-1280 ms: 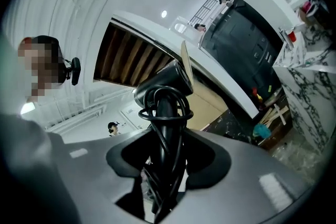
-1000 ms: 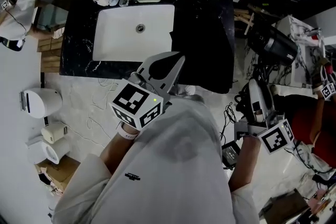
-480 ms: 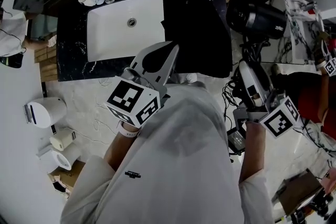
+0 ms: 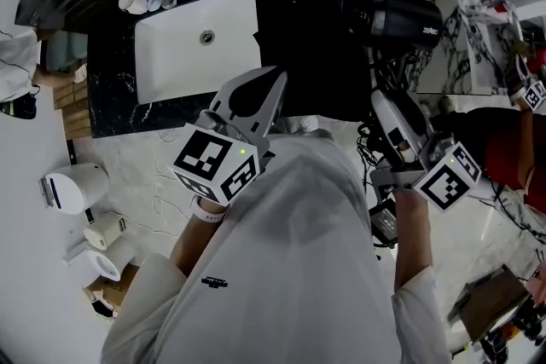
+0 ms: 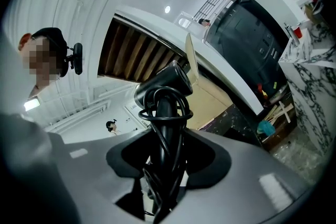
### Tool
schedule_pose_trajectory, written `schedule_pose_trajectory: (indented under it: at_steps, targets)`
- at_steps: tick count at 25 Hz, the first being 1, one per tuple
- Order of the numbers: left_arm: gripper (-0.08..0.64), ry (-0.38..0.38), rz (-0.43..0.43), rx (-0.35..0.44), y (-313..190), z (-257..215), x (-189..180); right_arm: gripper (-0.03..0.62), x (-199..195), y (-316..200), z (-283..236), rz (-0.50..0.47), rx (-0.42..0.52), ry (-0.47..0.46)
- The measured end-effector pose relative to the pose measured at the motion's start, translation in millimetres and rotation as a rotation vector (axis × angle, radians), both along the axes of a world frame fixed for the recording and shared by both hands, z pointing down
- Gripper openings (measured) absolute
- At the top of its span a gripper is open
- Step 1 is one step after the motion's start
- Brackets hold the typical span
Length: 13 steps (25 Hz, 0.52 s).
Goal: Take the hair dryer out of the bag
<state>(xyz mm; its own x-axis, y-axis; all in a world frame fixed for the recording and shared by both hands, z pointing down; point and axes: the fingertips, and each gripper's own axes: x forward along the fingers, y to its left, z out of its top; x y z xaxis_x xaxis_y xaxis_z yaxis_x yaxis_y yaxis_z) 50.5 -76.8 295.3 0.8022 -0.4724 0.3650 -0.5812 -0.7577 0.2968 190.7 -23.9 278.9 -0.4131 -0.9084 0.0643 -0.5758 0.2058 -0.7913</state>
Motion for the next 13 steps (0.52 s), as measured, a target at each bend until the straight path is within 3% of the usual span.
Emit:
schedule_pose_trajectory:
  at_steps: [13]
  targets:
    - [0.008, -0.011, 0.015, -0.003, 1.7, 4.1, 6.0, 0.196, -3.0, -0.4, -2.5, -0.016, 0.004, -0.004]
